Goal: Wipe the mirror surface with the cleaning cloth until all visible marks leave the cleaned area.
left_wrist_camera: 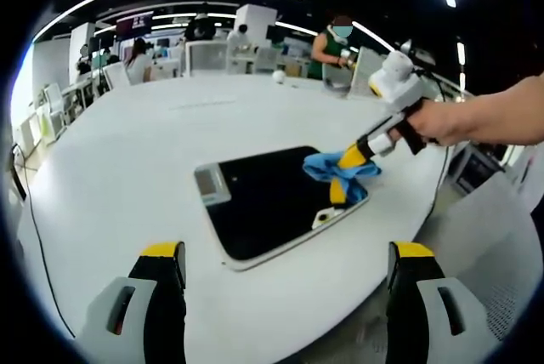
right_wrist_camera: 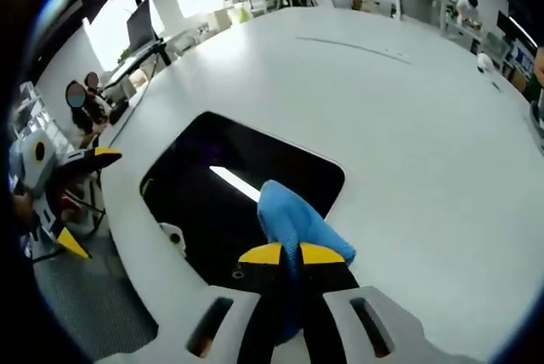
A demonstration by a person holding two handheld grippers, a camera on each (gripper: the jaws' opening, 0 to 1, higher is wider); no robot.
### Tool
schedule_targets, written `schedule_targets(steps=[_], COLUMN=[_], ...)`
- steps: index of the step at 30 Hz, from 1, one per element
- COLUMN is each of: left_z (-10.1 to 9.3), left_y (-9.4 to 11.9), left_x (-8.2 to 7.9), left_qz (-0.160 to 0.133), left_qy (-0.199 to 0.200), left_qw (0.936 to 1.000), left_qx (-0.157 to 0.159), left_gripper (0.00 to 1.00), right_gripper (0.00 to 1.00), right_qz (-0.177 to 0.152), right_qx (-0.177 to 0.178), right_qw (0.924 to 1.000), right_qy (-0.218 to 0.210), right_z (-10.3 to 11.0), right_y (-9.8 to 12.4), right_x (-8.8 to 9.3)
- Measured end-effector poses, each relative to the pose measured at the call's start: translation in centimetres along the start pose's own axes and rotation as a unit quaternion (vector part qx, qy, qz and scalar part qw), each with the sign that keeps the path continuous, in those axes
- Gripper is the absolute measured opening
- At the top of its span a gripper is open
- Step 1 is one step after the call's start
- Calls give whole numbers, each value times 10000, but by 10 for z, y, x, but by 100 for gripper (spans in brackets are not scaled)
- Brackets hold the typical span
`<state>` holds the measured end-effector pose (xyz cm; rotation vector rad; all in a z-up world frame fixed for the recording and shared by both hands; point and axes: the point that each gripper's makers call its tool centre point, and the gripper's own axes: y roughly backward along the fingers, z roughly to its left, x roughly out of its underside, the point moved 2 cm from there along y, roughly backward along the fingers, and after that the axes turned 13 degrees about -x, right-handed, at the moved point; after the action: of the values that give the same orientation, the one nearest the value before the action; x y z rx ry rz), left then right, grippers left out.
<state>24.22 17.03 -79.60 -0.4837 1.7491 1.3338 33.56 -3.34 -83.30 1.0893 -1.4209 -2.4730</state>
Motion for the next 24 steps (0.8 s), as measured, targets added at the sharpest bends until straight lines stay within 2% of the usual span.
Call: schedule_targets(steps=[24], left_z=[1], left_y=[0], left_x=[0], left_qz=[-5], left_qy=[54], left_qw=[10000], left_qx=[-19], left_gripper=[99], right_gripper=[1], right_qz=[-35], right_qx=[97], right_qw=[9999], right_qy=[72], right_z=[2], right_y=[0], right_x=[1])
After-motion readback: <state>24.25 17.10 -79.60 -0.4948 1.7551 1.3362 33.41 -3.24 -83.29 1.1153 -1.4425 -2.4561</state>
